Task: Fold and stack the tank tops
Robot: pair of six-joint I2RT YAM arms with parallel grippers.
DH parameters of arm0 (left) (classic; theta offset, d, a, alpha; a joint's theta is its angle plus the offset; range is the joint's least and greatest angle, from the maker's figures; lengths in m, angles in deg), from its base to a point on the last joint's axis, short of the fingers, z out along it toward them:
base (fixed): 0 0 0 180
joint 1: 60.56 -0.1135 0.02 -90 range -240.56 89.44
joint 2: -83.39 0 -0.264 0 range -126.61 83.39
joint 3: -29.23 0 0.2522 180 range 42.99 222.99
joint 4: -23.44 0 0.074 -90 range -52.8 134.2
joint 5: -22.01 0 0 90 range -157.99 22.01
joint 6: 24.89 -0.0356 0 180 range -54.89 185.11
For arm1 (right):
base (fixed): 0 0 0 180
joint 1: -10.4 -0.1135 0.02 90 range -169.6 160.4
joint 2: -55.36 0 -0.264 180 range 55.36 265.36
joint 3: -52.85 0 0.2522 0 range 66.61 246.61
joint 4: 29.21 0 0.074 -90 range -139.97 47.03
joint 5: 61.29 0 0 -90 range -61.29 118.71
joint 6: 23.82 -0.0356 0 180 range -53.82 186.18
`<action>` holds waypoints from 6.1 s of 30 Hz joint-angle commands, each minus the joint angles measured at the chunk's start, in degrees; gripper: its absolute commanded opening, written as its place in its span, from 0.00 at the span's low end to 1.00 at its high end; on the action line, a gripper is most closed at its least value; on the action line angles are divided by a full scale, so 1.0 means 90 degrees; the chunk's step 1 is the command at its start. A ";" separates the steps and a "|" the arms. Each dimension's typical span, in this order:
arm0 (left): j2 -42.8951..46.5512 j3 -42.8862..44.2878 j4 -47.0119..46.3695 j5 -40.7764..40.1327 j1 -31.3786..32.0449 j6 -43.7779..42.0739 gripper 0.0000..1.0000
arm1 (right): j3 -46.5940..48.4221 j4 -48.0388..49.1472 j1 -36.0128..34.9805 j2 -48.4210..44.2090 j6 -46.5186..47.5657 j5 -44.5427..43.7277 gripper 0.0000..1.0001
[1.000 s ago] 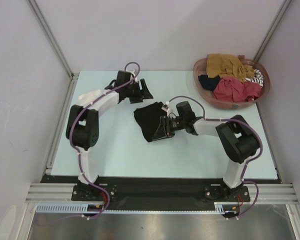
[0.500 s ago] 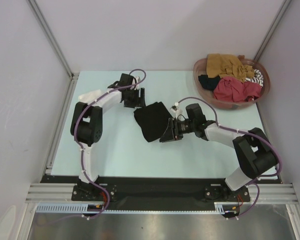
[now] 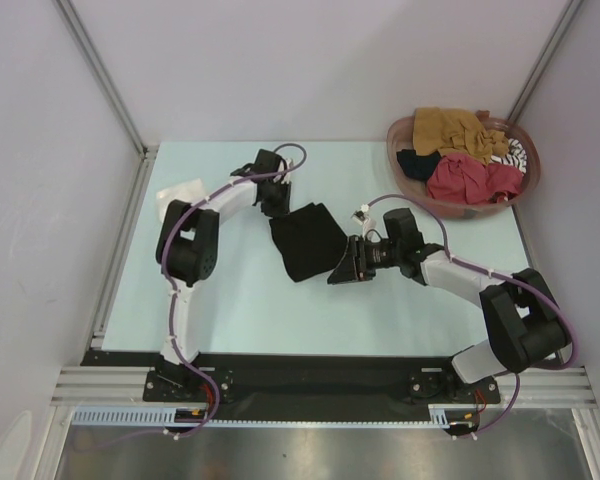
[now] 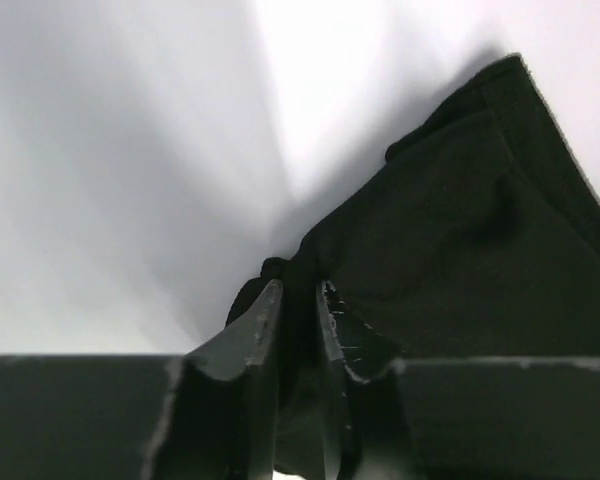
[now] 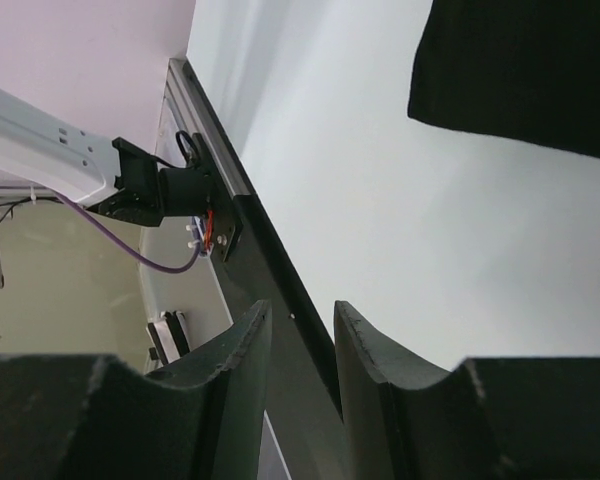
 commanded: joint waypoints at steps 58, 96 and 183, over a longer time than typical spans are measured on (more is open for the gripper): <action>0.6353 -0.5815 -0.1886 -0.1673 -0.5485 0.2857 0.98 | -0.0350 0.1541 0.0027 0.0134 -0.0968 0.0269 0.35; 0.1080 -0.1409 -0.0860 -0.0697 -0.4928 0.3941 0.74 | 0.9753 0.0079 -0.2199 0.7262 -0.3155 -0.4194 0.59; -0.0562 0.1960 0.1063 0.0798 -0.2633 0.1793 0.00 | 0.9865 -0.0598 -0.0988 0.7585 -0.2823 -0.4214 0.00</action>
